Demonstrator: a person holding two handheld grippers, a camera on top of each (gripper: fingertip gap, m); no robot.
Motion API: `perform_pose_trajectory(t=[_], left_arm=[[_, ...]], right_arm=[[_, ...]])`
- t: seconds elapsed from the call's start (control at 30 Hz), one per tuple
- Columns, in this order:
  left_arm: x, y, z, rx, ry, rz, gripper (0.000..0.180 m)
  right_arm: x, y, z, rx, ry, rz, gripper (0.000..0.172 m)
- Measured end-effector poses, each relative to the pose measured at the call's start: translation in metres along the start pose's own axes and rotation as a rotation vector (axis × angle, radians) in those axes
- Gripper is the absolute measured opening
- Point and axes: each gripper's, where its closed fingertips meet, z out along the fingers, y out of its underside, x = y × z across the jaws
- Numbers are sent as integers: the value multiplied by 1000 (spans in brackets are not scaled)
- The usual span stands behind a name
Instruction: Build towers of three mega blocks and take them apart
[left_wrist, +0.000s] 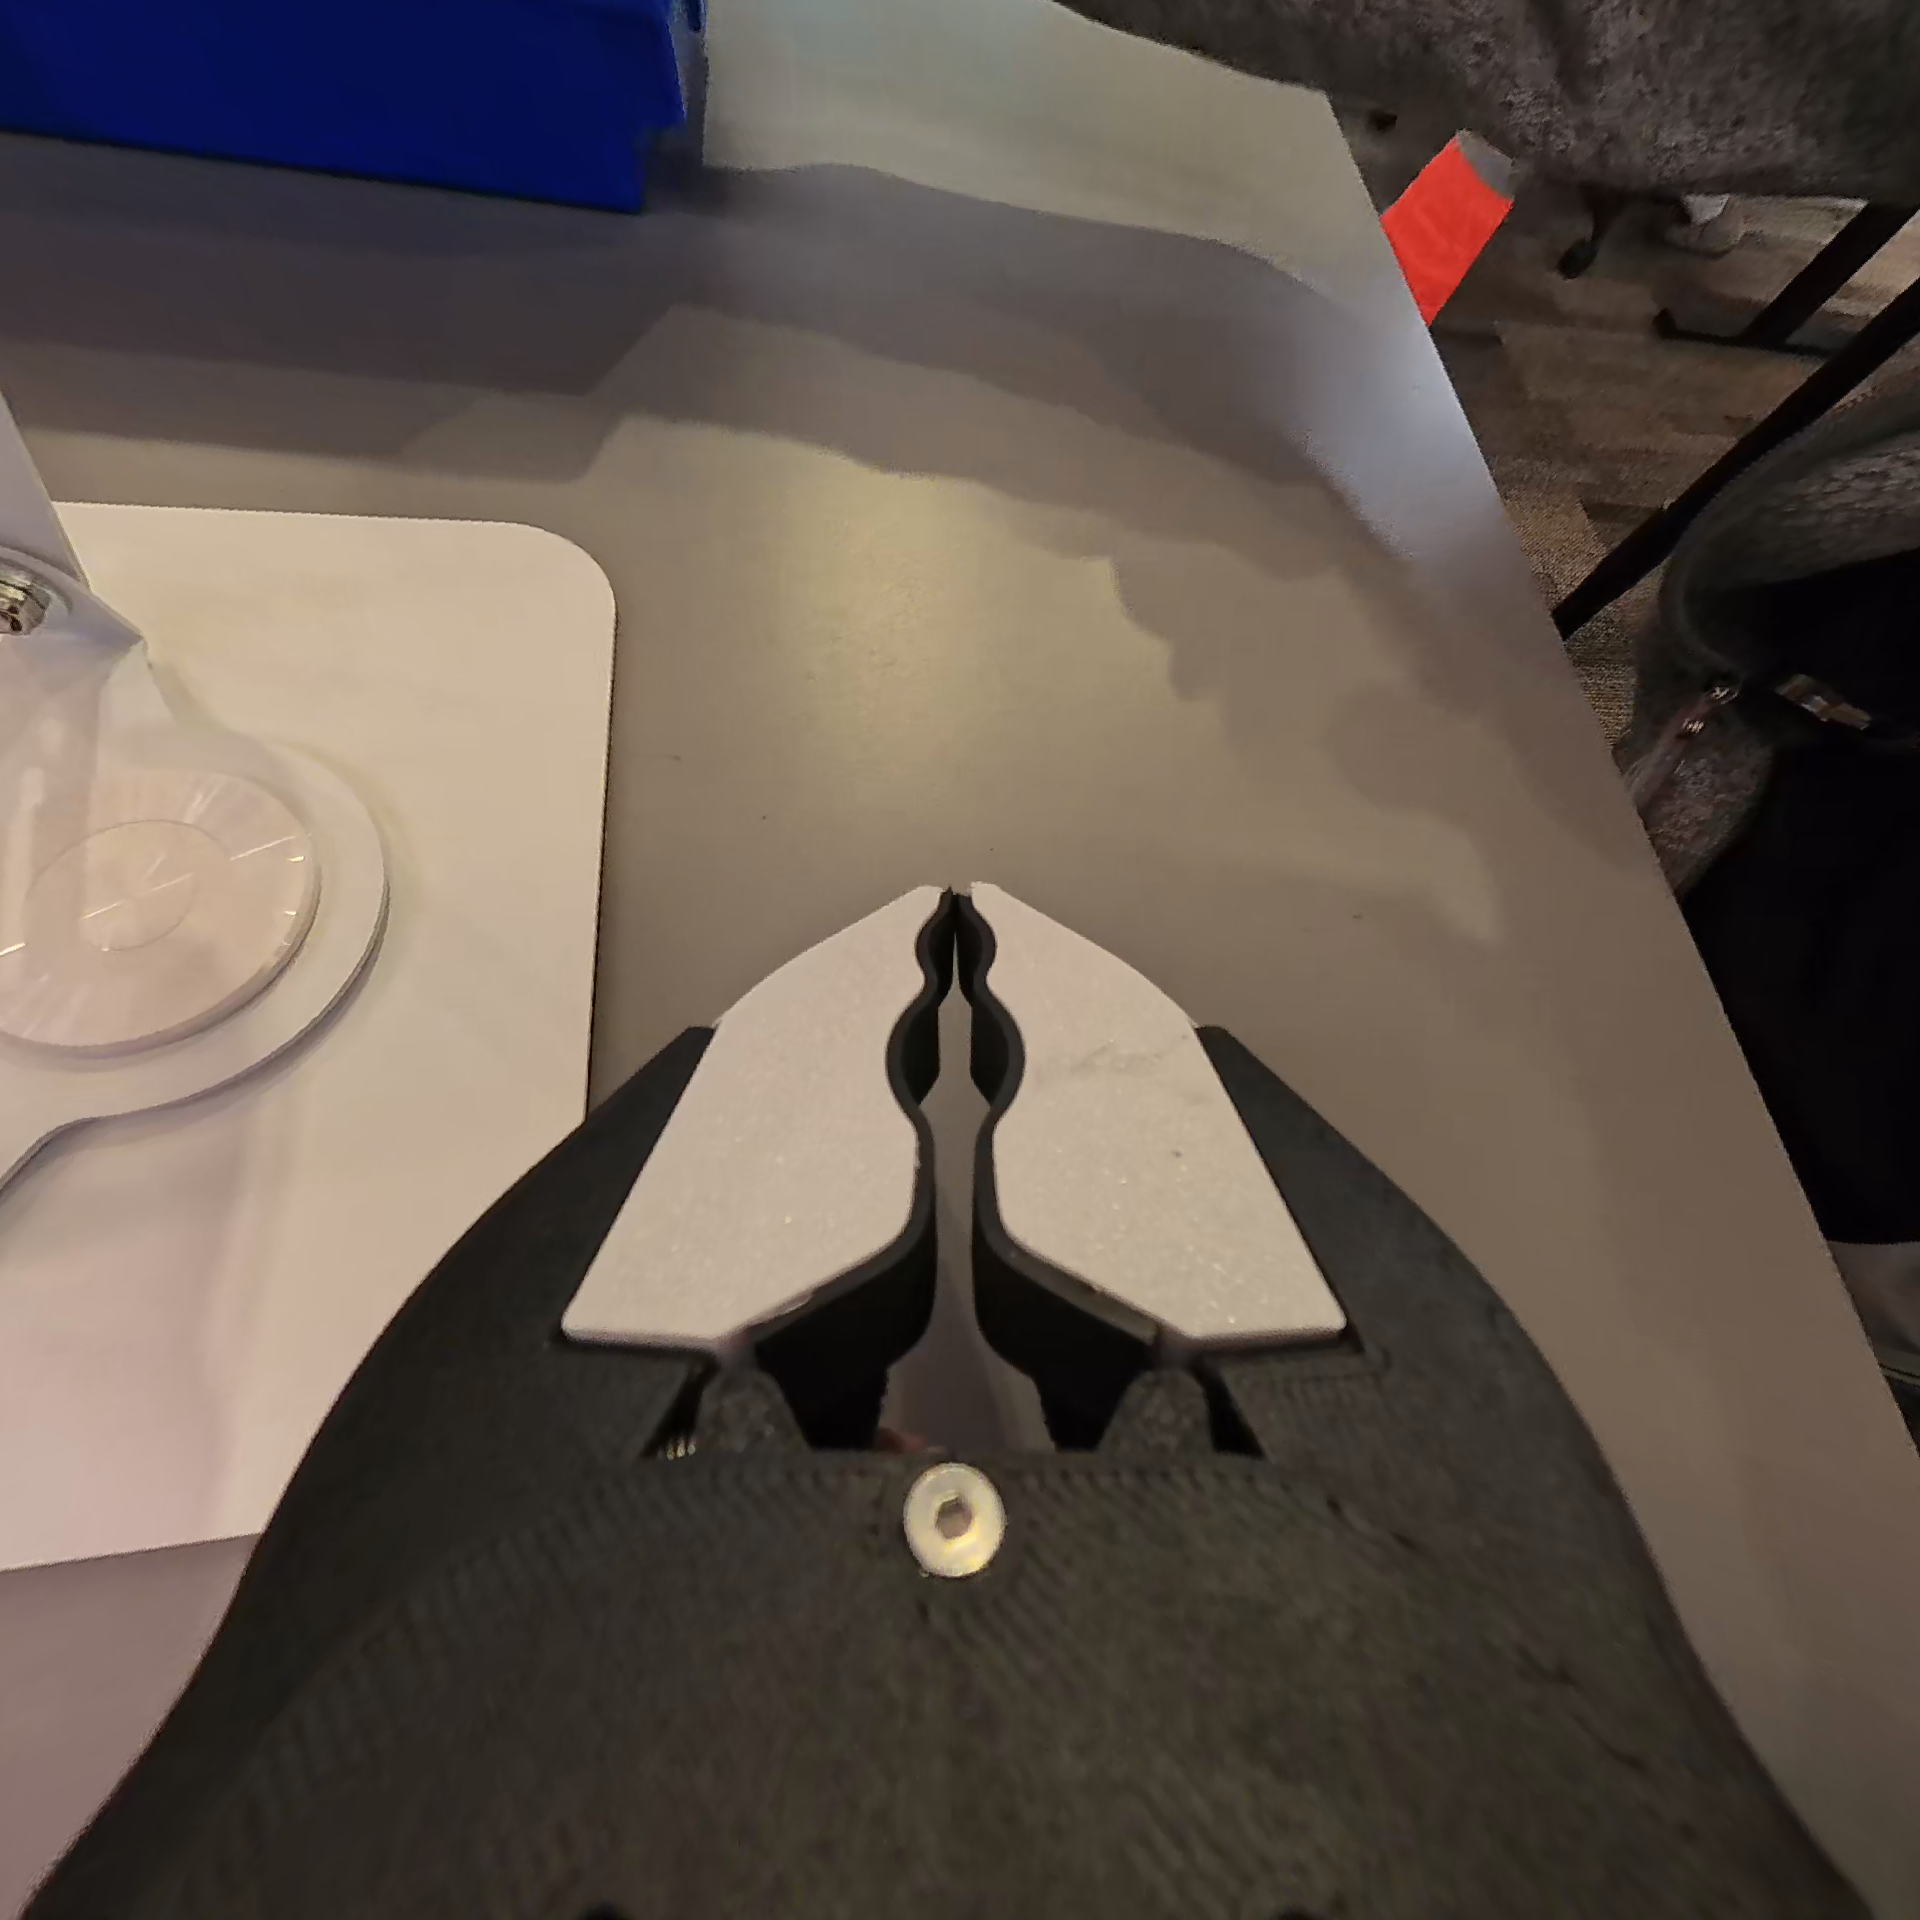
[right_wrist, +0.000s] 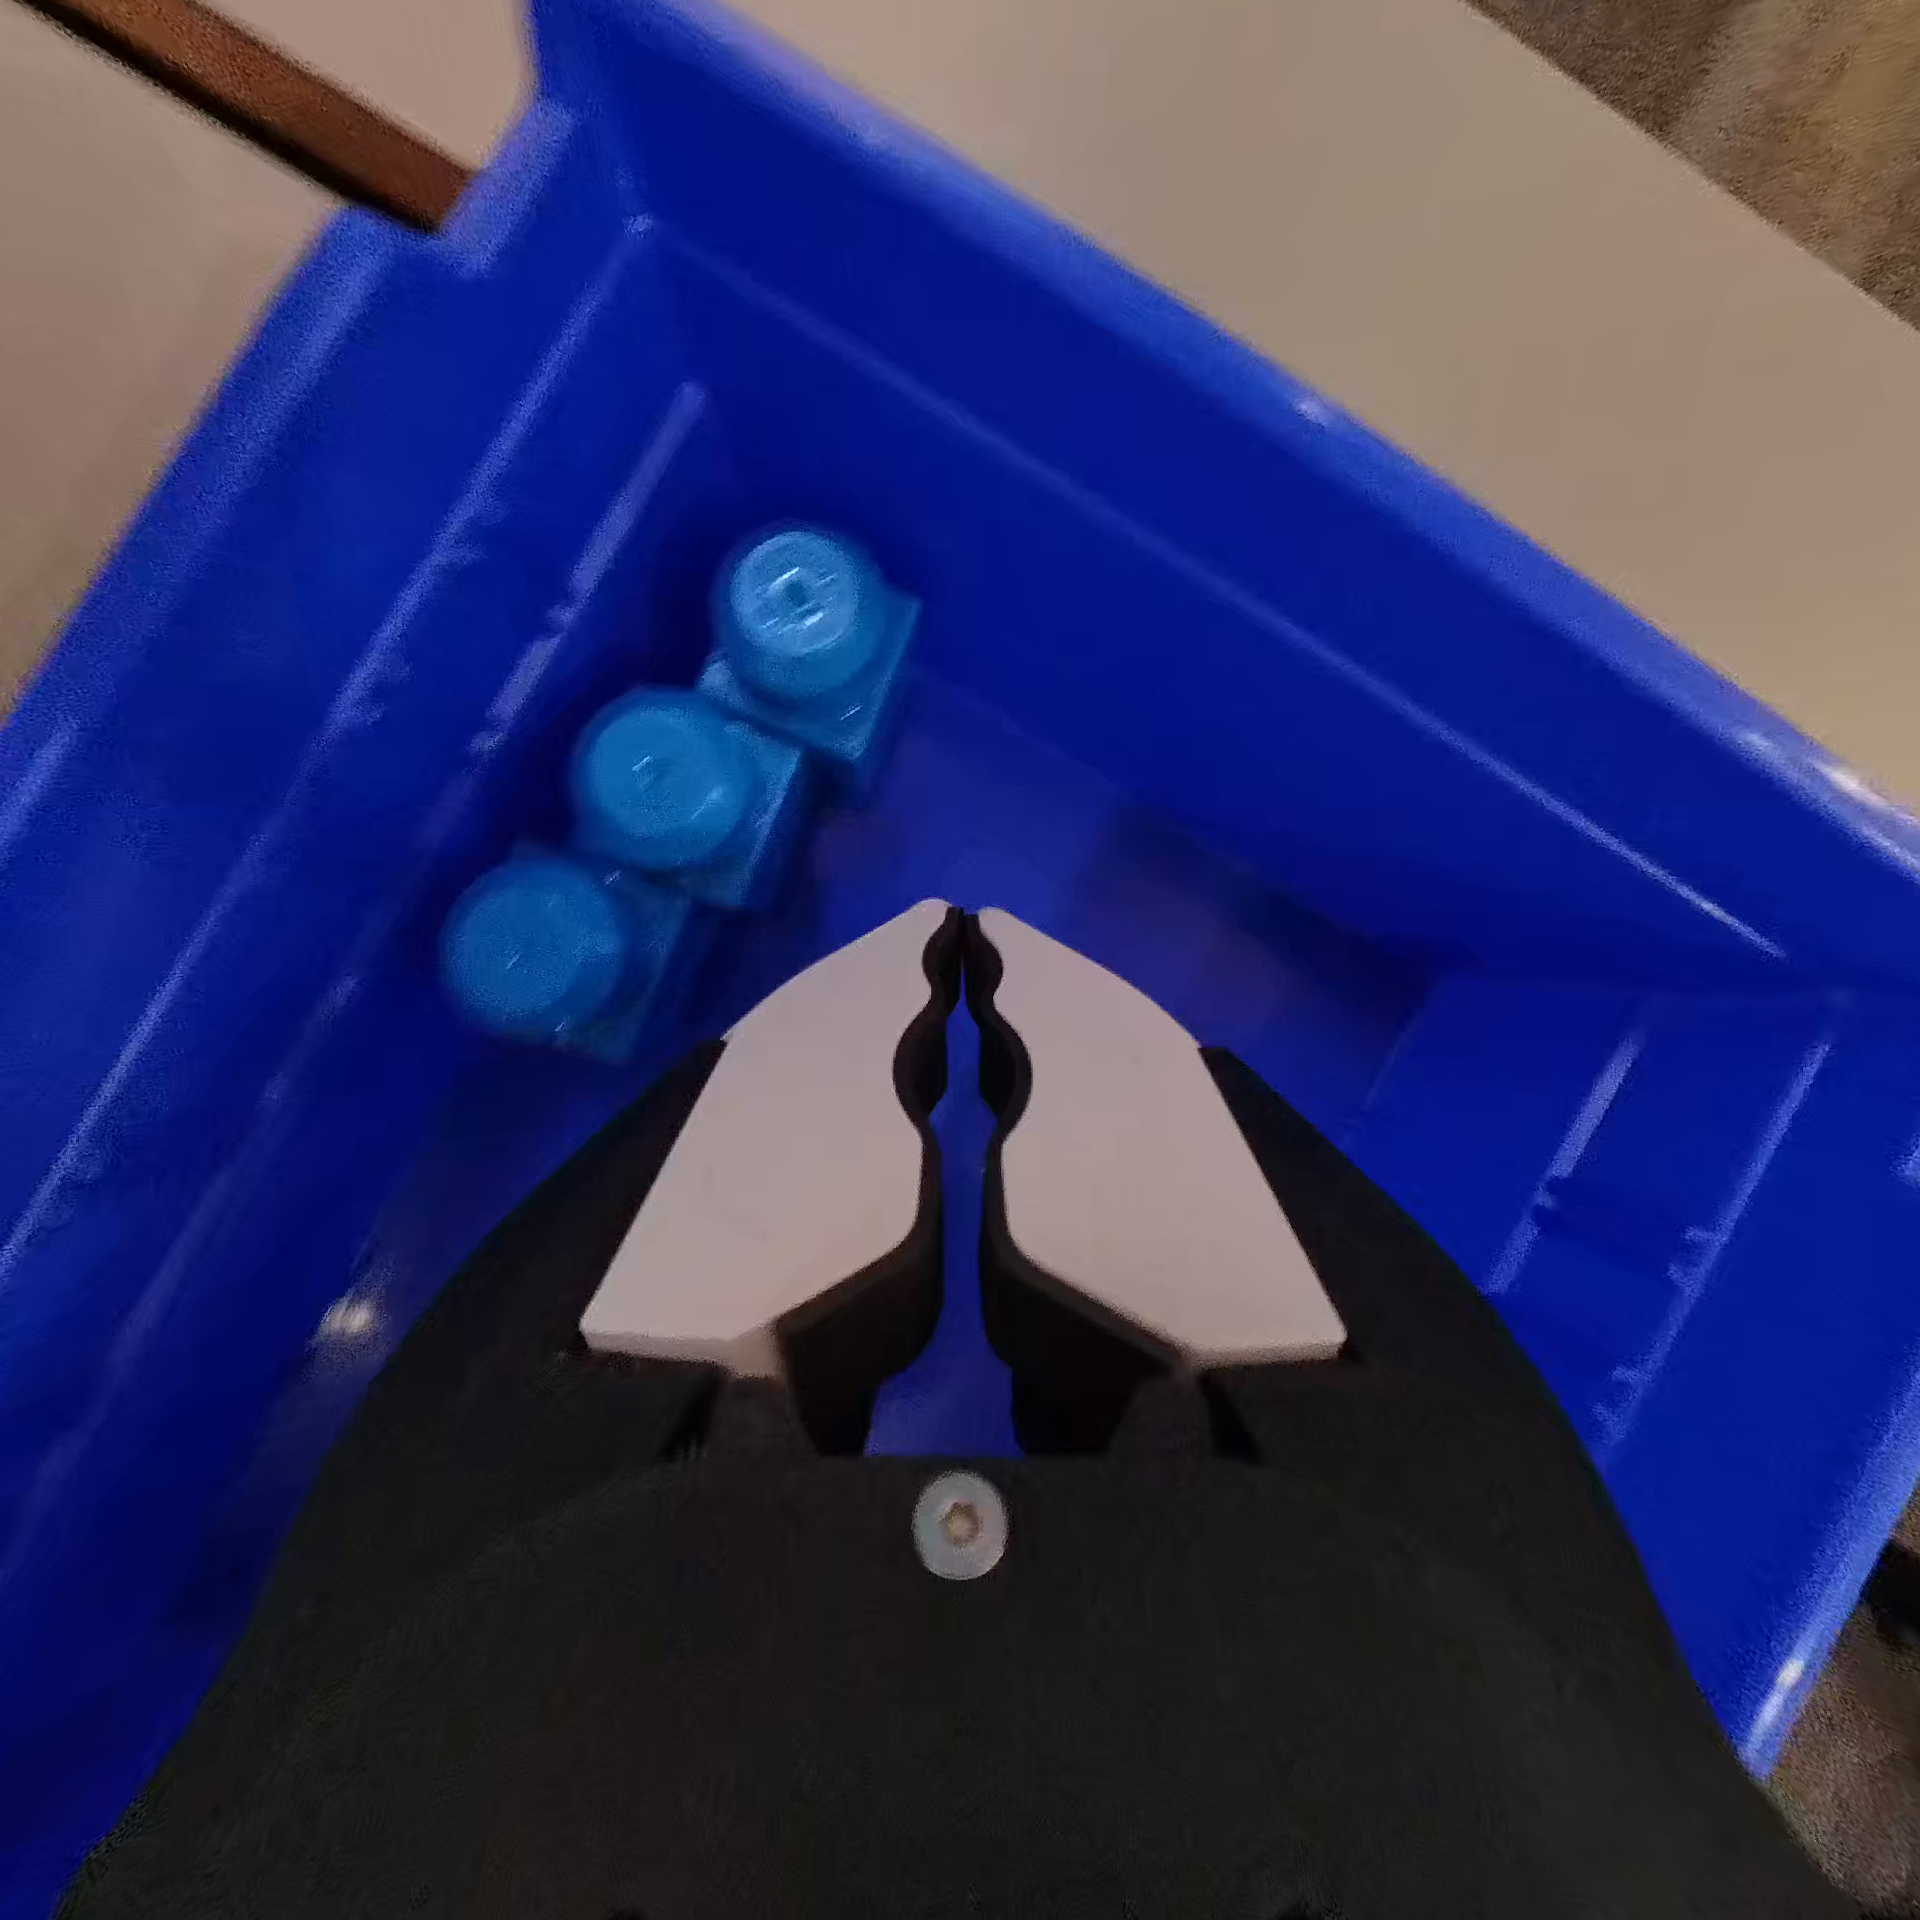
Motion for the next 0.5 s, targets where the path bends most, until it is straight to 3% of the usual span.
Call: perform_pose_trajectory(t=[0.2, 0.5], left_arm=[[-2, 1, -1, 1, -2, -6, 0], [-2, 2, -1, 4, 4, -7, 0]], right_arm=[[2, -17, 29, -14, 36, 29, 0], [-8, -24, 35, 34, -51, 87, 0]])
